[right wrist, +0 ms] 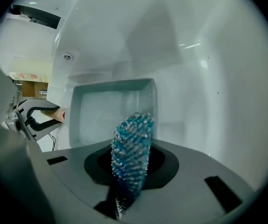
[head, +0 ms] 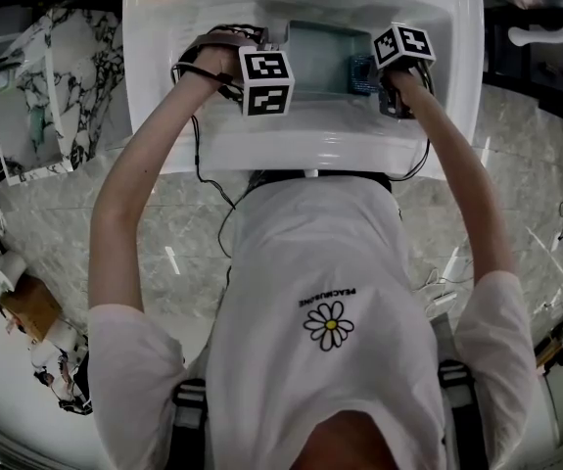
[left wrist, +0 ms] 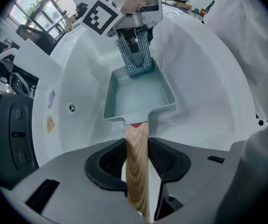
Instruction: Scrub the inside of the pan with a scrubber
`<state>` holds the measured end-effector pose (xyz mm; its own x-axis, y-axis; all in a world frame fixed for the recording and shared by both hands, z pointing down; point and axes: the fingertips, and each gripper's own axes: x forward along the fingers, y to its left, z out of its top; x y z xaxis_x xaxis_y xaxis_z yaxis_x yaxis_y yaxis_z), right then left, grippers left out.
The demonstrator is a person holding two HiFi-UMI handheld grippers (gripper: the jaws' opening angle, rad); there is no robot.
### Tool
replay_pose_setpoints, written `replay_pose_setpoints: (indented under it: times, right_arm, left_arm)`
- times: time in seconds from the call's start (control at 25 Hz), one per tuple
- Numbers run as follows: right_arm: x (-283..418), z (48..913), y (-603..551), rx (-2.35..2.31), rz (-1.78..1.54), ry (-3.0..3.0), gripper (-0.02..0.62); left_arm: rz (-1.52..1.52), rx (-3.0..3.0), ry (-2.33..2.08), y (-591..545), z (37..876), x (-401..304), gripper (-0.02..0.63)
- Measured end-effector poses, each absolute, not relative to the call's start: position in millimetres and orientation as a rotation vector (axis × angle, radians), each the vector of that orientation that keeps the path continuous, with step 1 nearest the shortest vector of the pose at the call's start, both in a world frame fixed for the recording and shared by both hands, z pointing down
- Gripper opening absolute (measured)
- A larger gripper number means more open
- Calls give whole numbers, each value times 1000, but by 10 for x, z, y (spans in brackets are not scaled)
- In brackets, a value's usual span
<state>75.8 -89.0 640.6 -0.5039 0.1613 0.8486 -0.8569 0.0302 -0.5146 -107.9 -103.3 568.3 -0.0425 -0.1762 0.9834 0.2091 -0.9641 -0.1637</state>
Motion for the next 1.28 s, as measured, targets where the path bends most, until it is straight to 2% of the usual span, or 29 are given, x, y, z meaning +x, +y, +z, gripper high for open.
replay_pose_setpoints:
  times: [0.56, 1.08, 1.28]
  right_arm:
    - [515, 6343, -874, 762, 1669, -1518, 57]
    - [-386, 5967, -896, 634, 1881, -1657, 57]
    - [-539, 5932, -843, 607, 1844, -1680, 57]
  left_arm:
    - [-2097, -1968, -26, -1021, 5678, -1076, 160]
    - [-2113, -1975, -11, -1013, 5685, -1065, 160]
    - [-2106, -1980, -4, -951, 5764, -1028, 160]
